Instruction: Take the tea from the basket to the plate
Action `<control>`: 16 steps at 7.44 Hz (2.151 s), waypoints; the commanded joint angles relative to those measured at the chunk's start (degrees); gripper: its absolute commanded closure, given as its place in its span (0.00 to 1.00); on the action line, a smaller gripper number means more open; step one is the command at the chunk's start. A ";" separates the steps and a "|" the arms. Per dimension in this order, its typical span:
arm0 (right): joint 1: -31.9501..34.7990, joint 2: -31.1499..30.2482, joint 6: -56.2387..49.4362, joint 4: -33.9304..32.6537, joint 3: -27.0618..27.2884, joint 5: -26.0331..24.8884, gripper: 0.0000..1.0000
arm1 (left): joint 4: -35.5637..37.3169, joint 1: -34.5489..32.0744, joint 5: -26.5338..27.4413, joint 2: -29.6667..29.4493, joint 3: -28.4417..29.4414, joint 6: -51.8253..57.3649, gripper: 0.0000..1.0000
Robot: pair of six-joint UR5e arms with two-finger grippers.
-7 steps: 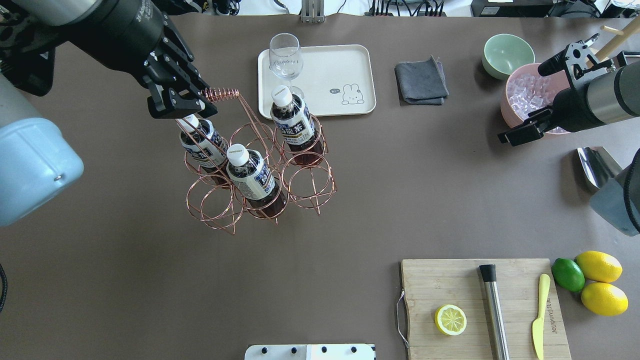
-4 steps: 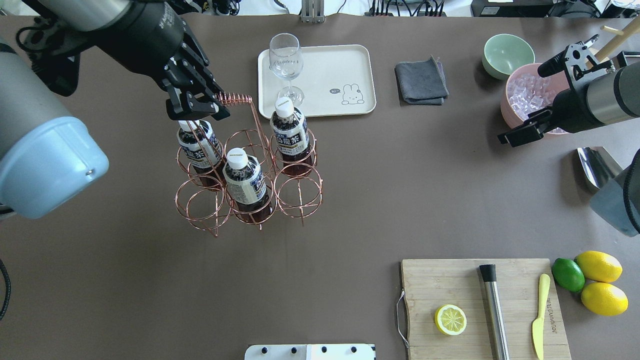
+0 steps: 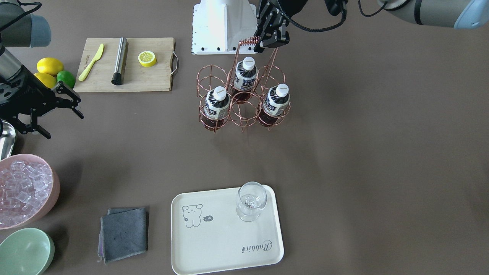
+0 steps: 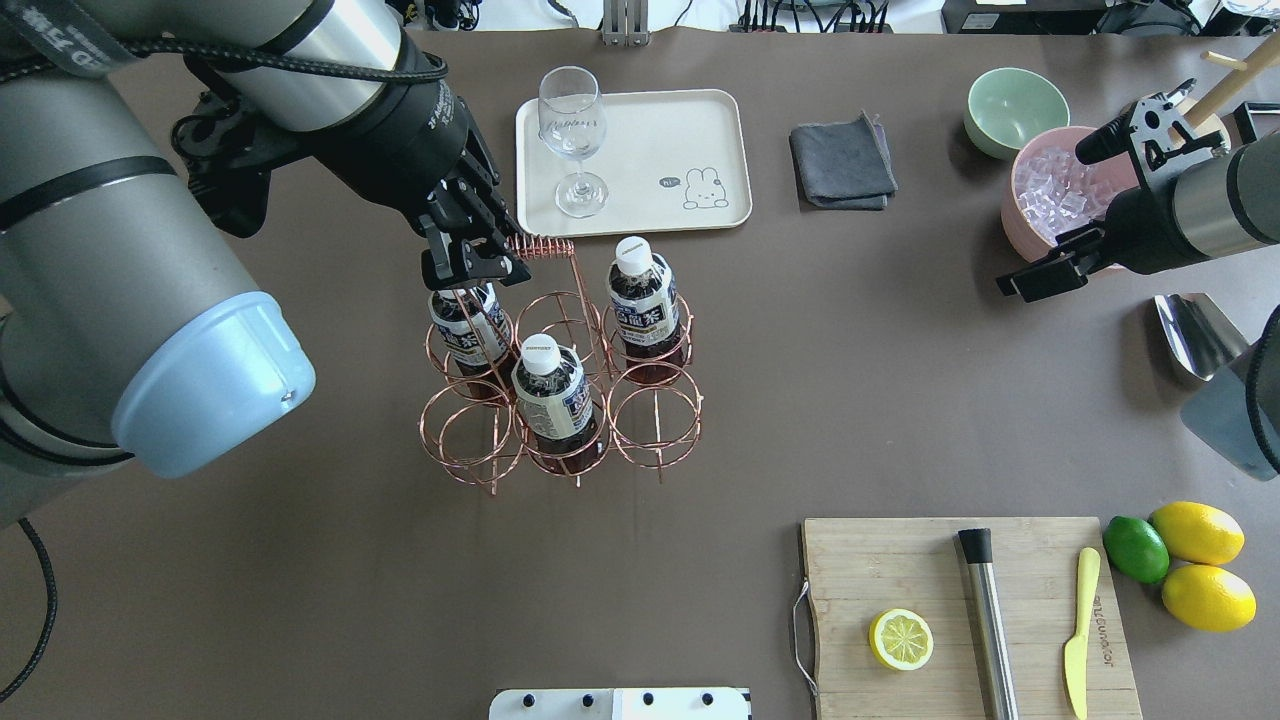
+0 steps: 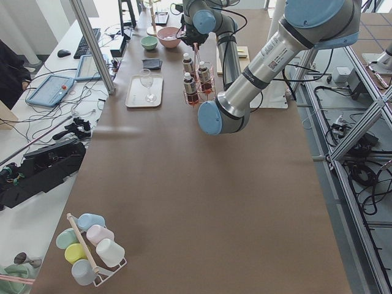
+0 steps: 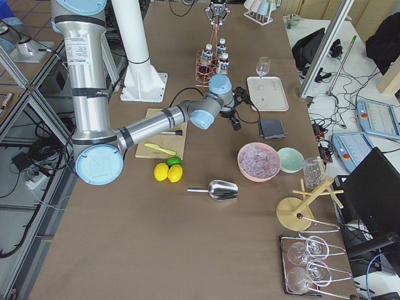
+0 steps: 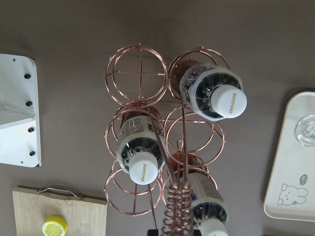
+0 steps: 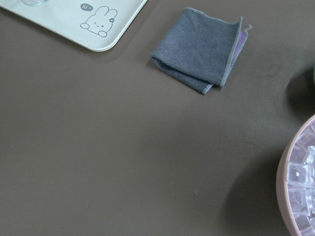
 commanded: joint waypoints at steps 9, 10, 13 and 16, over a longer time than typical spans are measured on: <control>-0.09 -0.84 0.11 0.82 -1.14 0.00 0.00 | -1.24 4.50 2.71 -3.39 5.82 -1.68 1.00; -0.09 -0.83 0.02 0.91 -1.06 0.00 0.00 | -1.51 4.50 2.71 -3.31 6.26 -1.68 1.00; -0.18 -0.75 0.28 6.94 -4.55 0.00 0.00 | -1.51 4.50 2.71 -3.39 6.35 -1.68 1.00; -0.18 -1.54 0.72 14.17 -7.39 0.09 0.00 | -1.94 4.50 2.62 -3.57 6.35 -2.99 1.00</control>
